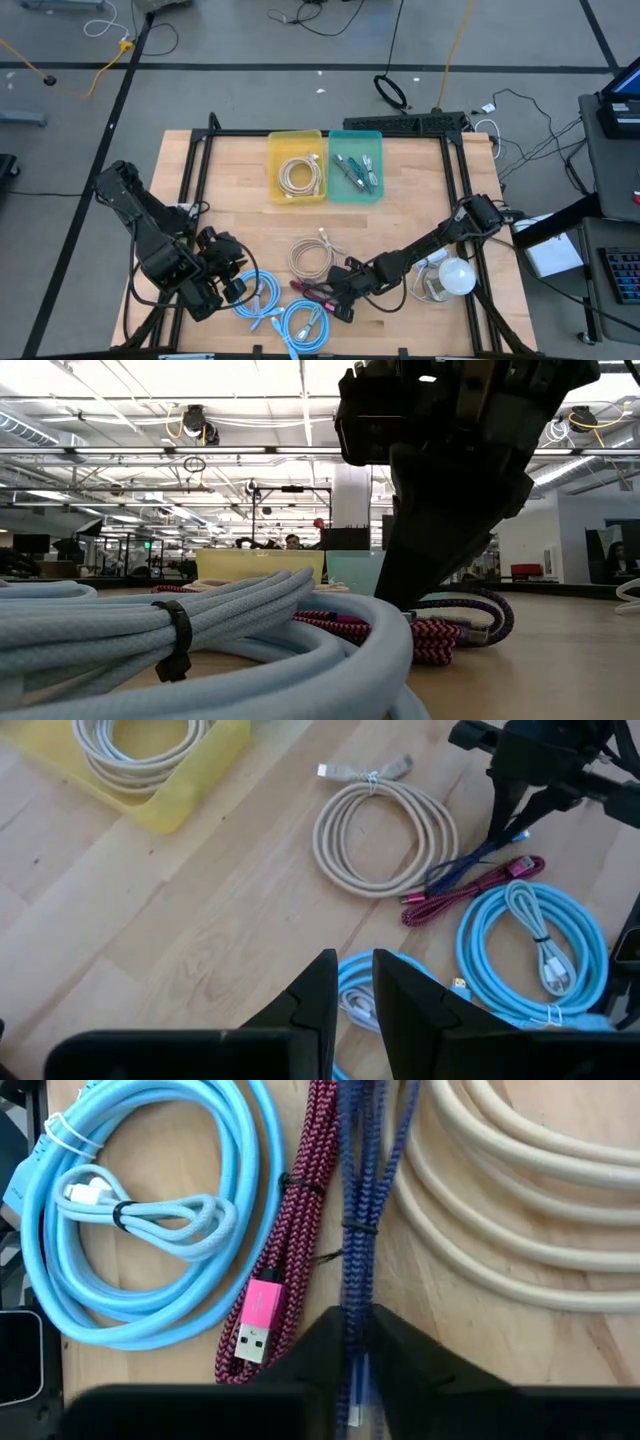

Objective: Pick and place USB-C Cables
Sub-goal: Put the small black and violet charger cable into the green bin

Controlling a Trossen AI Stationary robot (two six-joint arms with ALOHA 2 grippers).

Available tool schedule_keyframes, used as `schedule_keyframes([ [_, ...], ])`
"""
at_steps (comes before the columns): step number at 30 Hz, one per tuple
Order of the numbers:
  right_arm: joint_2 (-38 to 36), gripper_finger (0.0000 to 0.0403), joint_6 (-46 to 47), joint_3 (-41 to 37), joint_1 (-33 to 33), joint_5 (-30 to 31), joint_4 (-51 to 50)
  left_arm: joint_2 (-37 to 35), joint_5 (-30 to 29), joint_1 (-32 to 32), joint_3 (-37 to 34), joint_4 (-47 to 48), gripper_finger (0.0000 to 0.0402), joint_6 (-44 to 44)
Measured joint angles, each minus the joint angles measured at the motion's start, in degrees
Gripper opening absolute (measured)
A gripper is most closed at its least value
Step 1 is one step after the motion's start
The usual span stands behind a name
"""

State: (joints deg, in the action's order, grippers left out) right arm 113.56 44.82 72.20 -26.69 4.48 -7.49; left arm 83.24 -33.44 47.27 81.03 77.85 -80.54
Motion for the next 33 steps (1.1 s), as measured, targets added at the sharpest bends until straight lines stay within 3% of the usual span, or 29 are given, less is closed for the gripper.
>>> schedule_keyframes([
  [6,-4.75,0.0011,-0.98,-0.07,1.13,3.83,0.52,0.0,-0.64,0.0,0.0,-0.19,0.0067,-0.66],
  [14,-22.45,0.0004,-8.31,-0.04,5.55,17.16,9.4,-0.02,-2.16,0.0,0.0,-1.68,0.0067,-0.73],
  [18,-32.23,0.0004,-16.38,0.03,10.14,24.12,15.52,-0.04,-2.68,-0.02,0.0,-2.15,0.0067,-1.27],
  [22,-39.53,0.0003,-23.12,0.04,18.43,24.29,16.8,-0.04,-2.71,-0.04,0.0,-3.09,0.0067,-1.3],
  [24,-41.77,0.0002,-24.32,0.04,24.84,17.83,16.75,-0.04,-2.7,-0.04,0.0,-3.56,0.0067,-1.36],
  [30,-40.57,0.0001,-22.1,0.04,48.94,-28.64,20.79,-0.04,-2.7,-0.04,0.0,-4.88,0.0067,-2.97],
  [33,-38.39,0.0001,-23.7,0.04,57.38,-41.43,13.09,-0.04,-2.7,-0.04,0.0,-4.84,0.0067,-4.5],
])
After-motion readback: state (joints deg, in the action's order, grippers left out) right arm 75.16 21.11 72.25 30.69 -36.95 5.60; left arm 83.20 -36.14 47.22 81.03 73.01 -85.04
